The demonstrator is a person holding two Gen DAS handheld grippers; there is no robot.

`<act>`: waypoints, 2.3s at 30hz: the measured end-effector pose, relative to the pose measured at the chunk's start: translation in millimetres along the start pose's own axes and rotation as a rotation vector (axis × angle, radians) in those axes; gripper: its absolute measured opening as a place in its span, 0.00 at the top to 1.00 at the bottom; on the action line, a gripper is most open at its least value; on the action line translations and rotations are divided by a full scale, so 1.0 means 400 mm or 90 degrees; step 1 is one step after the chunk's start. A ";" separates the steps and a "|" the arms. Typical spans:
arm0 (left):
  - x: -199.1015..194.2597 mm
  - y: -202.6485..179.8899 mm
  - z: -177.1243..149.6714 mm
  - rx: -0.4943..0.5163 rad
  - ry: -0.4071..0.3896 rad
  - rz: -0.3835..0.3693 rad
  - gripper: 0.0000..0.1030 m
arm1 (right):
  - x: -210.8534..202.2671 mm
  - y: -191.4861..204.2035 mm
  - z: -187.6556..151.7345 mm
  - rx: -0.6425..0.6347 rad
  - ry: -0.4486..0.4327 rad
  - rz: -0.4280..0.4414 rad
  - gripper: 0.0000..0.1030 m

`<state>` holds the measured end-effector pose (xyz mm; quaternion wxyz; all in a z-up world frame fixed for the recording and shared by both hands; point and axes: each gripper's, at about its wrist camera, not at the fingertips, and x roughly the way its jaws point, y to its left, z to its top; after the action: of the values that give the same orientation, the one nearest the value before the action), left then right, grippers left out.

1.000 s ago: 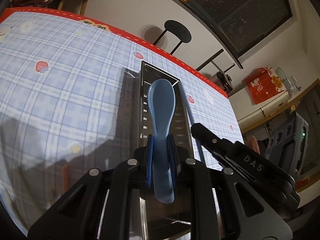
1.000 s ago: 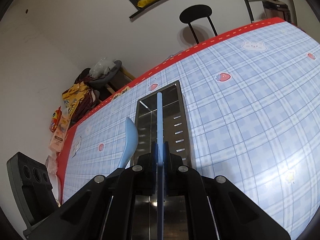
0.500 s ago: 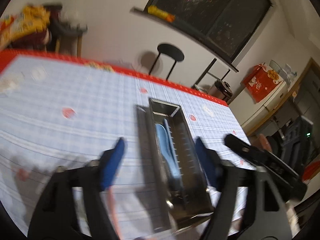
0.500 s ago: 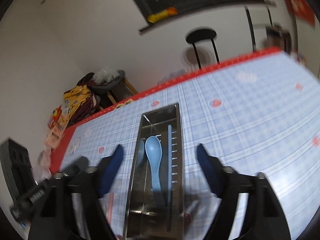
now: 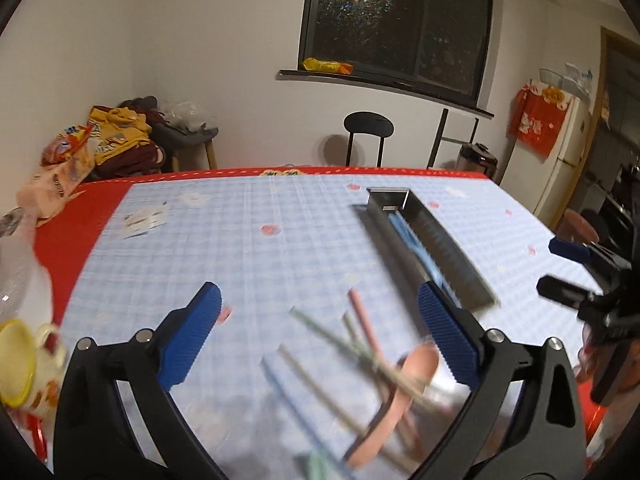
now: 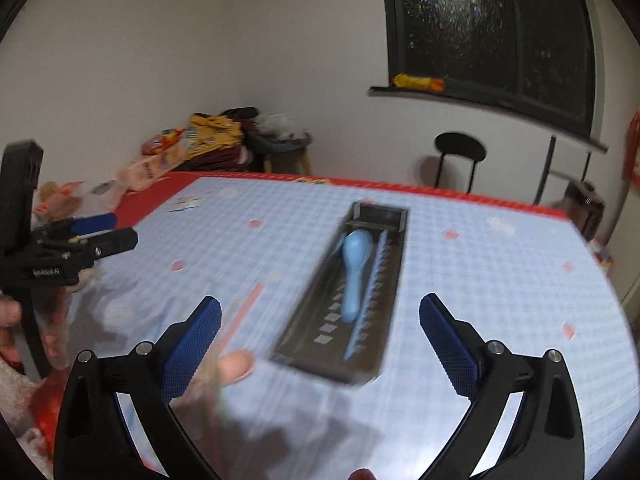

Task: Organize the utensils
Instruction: 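Move both tools back over the remaining utensils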

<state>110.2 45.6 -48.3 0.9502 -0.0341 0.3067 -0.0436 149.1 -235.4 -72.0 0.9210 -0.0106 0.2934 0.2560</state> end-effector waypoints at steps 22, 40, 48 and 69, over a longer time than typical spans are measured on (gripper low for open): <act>-0.107 0.030 -0.334 0.024 0.123 0.016 0.06 | -0.011 0.073 -0.256 0.045 0.115 -0.008 0.06; -0.116 -0.018 -0.371 0.071 0.144 0.009 0.09 | 0.057 0.215 -0.266 -0.041 0.160 0.102 0.69; -0.113 -0.022 -0.378 0.069 0.156 -0.002 0.27 | 0.080 0.237 -0.264 -0.064 0.165 0.083 0.78; -0.107 -0.041 -0.393 0.087 0.195 -0.028 0.48 | 0.112 0.255 -0.263 -0.081 0.158 0.057 0.86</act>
<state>-17.5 28.0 -149.4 0.8912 0.0307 0.4437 -0.0897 75.4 -143.7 -170.3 0.8627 -0.0878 0.3886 0.3116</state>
